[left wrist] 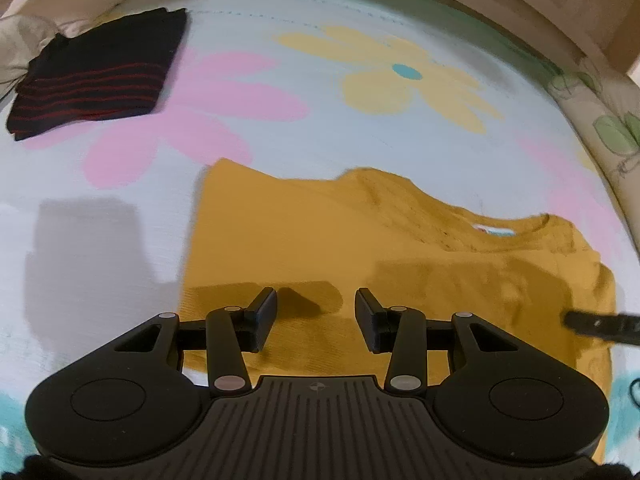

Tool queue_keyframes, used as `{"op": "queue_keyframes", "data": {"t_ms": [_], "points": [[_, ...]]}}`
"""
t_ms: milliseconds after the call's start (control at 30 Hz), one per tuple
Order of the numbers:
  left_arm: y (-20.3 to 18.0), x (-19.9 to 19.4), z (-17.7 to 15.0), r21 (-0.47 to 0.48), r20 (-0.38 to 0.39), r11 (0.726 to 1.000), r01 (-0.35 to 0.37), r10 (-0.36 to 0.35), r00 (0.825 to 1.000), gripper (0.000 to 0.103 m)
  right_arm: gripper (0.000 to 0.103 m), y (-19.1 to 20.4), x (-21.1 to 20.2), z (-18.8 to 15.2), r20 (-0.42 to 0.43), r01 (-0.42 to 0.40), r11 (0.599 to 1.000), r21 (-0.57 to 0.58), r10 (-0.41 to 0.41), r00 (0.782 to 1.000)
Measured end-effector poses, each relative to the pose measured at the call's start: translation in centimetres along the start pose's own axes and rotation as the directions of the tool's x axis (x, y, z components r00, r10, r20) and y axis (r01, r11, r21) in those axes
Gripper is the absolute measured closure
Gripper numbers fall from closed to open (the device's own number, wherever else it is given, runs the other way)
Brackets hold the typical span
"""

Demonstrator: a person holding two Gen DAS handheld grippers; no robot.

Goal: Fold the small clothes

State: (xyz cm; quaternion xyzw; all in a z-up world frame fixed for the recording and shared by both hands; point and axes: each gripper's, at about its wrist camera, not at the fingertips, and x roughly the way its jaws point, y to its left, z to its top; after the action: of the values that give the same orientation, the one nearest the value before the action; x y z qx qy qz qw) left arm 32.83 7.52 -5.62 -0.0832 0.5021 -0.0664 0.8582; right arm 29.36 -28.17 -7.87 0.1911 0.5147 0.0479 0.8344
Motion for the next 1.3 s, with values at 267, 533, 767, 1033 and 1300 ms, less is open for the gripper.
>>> {"op": "queue_keyframes", "data": {"t_ms": [267, 533, 767, 1033, 1300], "points": [[4.4, -2.2, 1.4, -0.127, 0.077, 0.991, -0.031, 0.041, 0.996, 0.06, 0.092, 1.4, 0.3, -0.5, 0.037, 0.025, 0.998, -0.051, -0.024, 0.999], [5.3, -2.8, 1.8, -0.182, 0.113, 0.983, -0.027, 0.049, 0.992, 0.058, 0.093, 4.3, -6.7, 2.7, 0.255, 0.091, 0.979, -0.181, -0.043, 0.966], [1.4, -1.1, 1.3, -0.076, 0.082, 0.997, 0.014, -0.008, 0.997, 0.057, 0.093, -1.0, -4.7, 3.4, 0.228, 0.259, 0.963, -0.075, -0.236, 0.945], [-0.6, 2.2, 0.1, 0.022, -0.011, 1.0, 0.0, 0.0, 1.0, 0.057, 0.092, -3.4, -2.0, 3.0, 0.168, 0.28, 0.957, -0.069, -0.266, 0.949], [-0.3, 1.8, -0.7, 0.089, -0.031, 0.996, -0.011, 0.014, 0.999, 0.056, 0.082, -5.6, -2.4, 2.5, 0.157, 0.332, 0.943, -0.003, -0.327, 0.932]]}}
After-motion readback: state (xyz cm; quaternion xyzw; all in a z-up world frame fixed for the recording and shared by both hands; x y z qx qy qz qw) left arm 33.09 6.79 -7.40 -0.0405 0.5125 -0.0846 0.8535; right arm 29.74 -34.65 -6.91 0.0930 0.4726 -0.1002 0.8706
